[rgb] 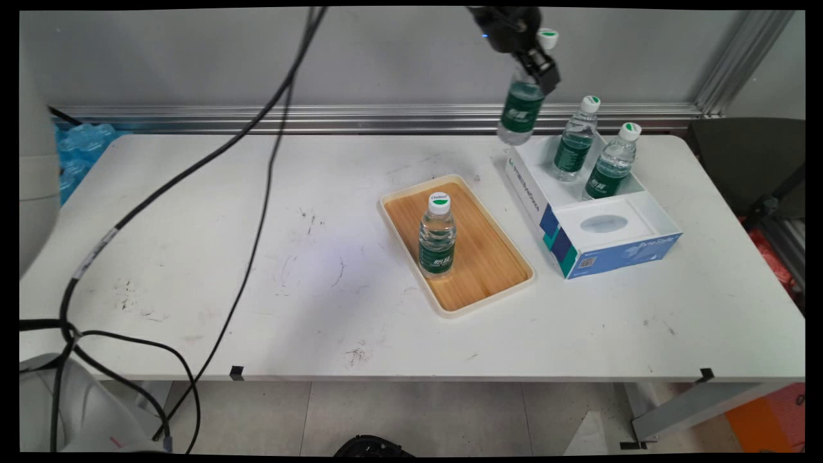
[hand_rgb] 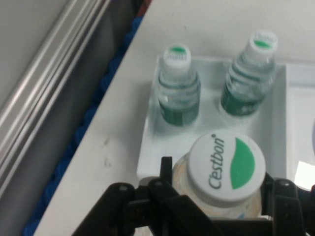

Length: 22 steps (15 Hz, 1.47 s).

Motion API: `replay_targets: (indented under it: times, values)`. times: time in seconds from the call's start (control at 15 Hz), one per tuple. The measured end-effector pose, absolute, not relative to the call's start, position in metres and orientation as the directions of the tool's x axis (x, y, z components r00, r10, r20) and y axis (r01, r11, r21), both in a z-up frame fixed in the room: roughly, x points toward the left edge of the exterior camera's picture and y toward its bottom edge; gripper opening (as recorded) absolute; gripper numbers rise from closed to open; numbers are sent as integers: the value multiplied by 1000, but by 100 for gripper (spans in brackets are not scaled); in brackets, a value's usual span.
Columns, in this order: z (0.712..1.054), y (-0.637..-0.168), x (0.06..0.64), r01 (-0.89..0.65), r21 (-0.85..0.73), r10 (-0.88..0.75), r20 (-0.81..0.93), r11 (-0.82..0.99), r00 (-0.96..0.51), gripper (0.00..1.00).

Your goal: Place the picked object on the tray

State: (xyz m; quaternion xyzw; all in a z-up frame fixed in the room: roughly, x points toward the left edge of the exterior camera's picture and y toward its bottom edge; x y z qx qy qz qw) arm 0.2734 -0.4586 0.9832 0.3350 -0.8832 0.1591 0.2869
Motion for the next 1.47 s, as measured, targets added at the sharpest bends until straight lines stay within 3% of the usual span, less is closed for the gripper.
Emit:
replay_targets:
  times: [0.6, 1.47]
  values:
    - [954, -413, 357, -592, -69, -461, 557, 803, -690, 0]
    - [881, -394, 407, -474, -58, -368, 548, 879, -751, 0]
